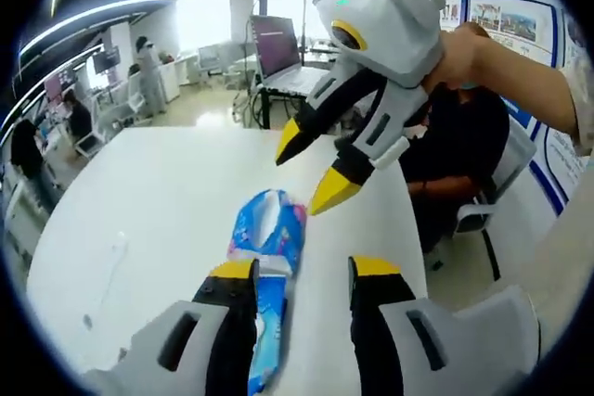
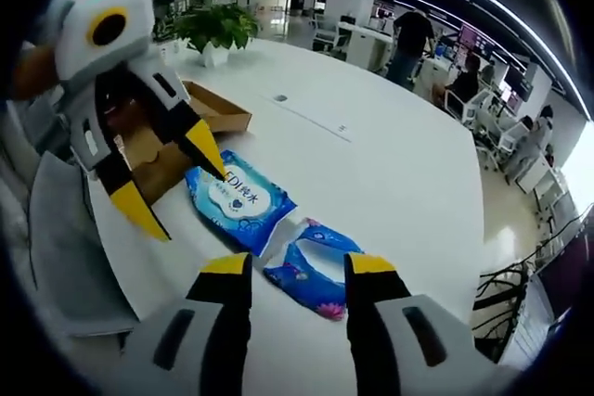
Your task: Operate the shoe box by opening the lid, removing the specified soft item, and placing it in the target area until the item is outside and the box remains undamaged.
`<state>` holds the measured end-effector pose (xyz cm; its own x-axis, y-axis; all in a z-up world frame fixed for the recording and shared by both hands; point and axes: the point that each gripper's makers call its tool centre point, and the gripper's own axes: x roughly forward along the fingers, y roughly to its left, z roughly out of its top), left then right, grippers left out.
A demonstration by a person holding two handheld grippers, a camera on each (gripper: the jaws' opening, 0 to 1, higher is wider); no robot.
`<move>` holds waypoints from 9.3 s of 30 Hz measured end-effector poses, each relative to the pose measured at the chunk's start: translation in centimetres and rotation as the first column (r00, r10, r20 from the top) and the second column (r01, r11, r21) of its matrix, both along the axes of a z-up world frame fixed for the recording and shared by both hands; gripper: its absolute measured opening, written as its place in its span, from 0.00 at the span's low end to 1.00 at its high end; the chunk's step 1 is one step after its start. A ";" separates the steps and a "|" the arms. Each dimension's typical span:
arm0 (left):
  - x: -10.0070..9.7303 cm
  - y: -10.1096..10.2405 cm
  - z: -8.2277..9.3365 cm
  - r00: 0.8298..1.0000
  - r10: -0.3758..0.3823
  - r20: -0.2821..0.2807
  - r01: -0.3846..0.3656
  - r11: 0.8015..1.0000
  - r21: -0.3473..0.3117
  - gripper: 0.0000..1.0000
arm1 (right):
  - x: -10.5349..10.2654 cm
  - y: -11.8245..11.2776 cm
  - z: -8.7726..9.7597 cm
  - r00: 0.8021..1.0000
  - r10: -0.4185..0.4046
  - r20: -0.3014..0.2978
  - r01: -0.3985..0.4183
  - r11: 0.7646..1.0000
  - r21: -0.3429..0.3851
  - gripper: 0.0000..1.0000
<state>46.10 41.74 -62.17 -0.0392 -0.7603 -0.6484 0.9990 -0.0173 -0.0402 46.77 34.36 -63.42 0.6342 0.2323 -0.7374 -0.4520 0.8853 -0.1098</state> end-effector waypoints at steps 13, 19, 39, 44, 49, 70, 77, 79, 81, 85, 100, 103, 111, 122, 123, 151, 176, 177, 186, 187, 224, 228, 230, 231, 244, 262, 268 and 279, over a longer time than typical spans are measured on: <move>2.1 6.0 3.0 0.996 0.089 0.030 -0.087 0.995 -0.047 0.50 | -0.7 4.4 2.1 0.998 0.034 0.056 -0.038 0.997 0.071 0.53; 2.8 8.7 4.4 0.988 0.154 0.023 -0.151 0.985 -0.088 0.56 | -1.2 7.2 2.9 0.993 0.105 0.055 -0.110 0.989 0.096 0.58; 5.5 21.5 5.1 0.921 0.388 0.032 -0.383 0.918 -0.104 0.69 | -0.6 15.9 3.2 0.937 0.344 0.059 -0.349 0.926 0.144 0.72; 5.9 24.7 4.6 0.898 0.436 0.048 -0.430 0.897 -0.100 0.71 | -0.2 17.9 2.7 0.915 0.401 0.056 -0.404 0.903 0.147 0.72; 6.2 27.6 4.4 0.872 0.487 0.053 -0.481 0.871 -0.103 0.71 | 0.3 19.7 2.1 0.885 0.464 0.048 -0.466 0.874 0.138 0.68; 6.1 39.8 0.6 0.730 0.677 0.091 -0.678 0.735 -0.032 0.66 | 1.1 25.7 -1.8 0.742 0.670 -0.008 -0.666 0.739 0.104 0.59; 5.7 42.6 -1.4 0.686 0.722 0.090 -0.726 0.688 0.007 0.59 | 1.5 27.0 -3.1 0.713 0.700 -0.033 -0.695 0.712 0.099 0.56; 5.6 43.5 -2.1 0.673 0.733 0.096 -0.738 0.675 0.022 0.56 | 1.6 27.3 -3.3 0.708 0.705 -0.037 -0.700 0.707 0.101 0.56; 5.4 44.2 -2.7 0.657 0.748 0.095 -0.753 0.657 0.039 0.52 | 1.7 27.7 -3.7 0.699 0.713 -0.044 -0.708 0.700 0.098 0.55; 5.1 45.2 -3.7 0.637 0.766 0.085 -0.771 0.634 0.059 0.46 | 2.0 28.2 -4.3 0.687 0.725 -0.056 -0.719 0.689 0.090 0.54; 4.1 47.4 -7.9 0.546 0.837 0.042 -0.831 0.535 0.151 0.20 | 2.5 30.0 -6.8 0.622 0.774 -0.120 -0.772 0.631 0.075 0.52; 4.1 47.7 -8.3 0.526 0.850 0.022 -0.842 0.517 0.155 0.14 | 2.4 30.3 -7.4 0.606 0.784 -0.136 -0.783 0.618 0.075 0.52; 4.1 47.4 -9.0 0.460 0.885 -0.072 -0.873 0.466 0.146 0.06 | 2.0 31.1 -8.8 0.560 0.809 -0.180 -0.806 0.582 0.105 0.52; 4.1 47.2 -9.3 0.455 0.886 -0.087 -0.874 0.463 0.145 0.03 | 1.4 32.0 -10.6 0.517 0.826 -0.226 -0.823 0.552 0.133 0.50; 4.1 47.2 -9.3 0.453 0.887 -0.089 -0.875 0.461 0.145 0.03 | 1.4 32.0 -10.8 0.513 0.827 -0.230 -0.827 0.548 0.128 0.50; 4.0 47.1 -9.3 0.458 0.884 -0.093 -0.873 0.467 0.141 0.03 | 0.4 31.7 -11.5 0.469 0.839 -0.277 -0.846 0.517 0.131 0.38; 4.1 47.1 -9.3 0.457 0.885 -0.095 -0.874 0.466 0.138 0.03 | -0.7 32.0 -12.0 0.493 0.820 -0.289 -0.836 0.539 0.103 0.16; 4.1 47.1 -9.3 0.457 0.885 -0.095 -0.874 0.466 0.138 0.03 | -0.7 32.1 -11.8 0.494 0.822 -0.284 -0.837 0.538 0.100 0.16; 4.0 47.1 -9.3 0.458 0.884 -0.095 -0.873 0.467 0.140 0.03 | -0.2 31.9 -10.5 0.513 0.819 -0.257 -0.835 0.545 0.070 0.15; 4.0 47.1 -9.3 0.457 0.884 -0.096 -0.873 0.467 0.140 0.03 | -0.1 31.9 -10.4 0.514 0.819 -0.256 -0.836 0.545 0.068 0.15; 4.0 47.2 -9.3 0.445 0.890 -0.095 -0.876 0.455 0.161 0.03 | 2.4 28.9 -0.3 0.590 0.806 -0.049 -0.807 0.589 -0.032 0.14; 4.0 47.2 -9.4 0.436 0.894 -0.102 -0.880 0.447 0.161 0.02 | 3.0 27.7 0.5 0.601 0.799 -0.034 -0.800 0.599 -0.039 0.14; 4.0 47.2 -9.4 0.435 0.895 -0.099 -0.880 0.446 0.162 0.02 | 3.2 27.1 0.8 0.607 0.794 -0.032 -0.795 0.605 -0.044 0.14; 4.0 47.2 -9.4 0.435 0.895 -0.098 -0.881 0.445 0.162 0.02 | 3.3 26.6 1.0 0.609 0.792 -0.030 -0.793 0.608 -0.048 0.14; 4.0 47.2 -9.4 0.419 0.902 -0.101 -0.887 0.431 0.168 0.02 | 4.7 21.2 2.4 0.658 0.753 -0.024 -0.751 0.654 -0.086 0.15; 3.8 47.0 -9.3 0.399 0.910 -0.113 -0.893 0.413 0.178 0.02 | 6.0 14.0 1.6 0.724 0.687 -0.065 -0.689 0.716 -0.115 0.15; 3.8 47.0 -9.3 0.398 0.910 -0.115 -0.892 0.413 0.185 0.02 | 6.8 12.2 0.9 0.739 0.670 -0.077 -0.673 0.729 -0.124 0.15; 3.9 47.1 -9.3 0.401 0.909 -0.115 -0.889 0.416 0.191 0.02 | 8.3 8.7 -0.9 0.756 0.645 -0.115 -0.655 0.742 -0.143 0.15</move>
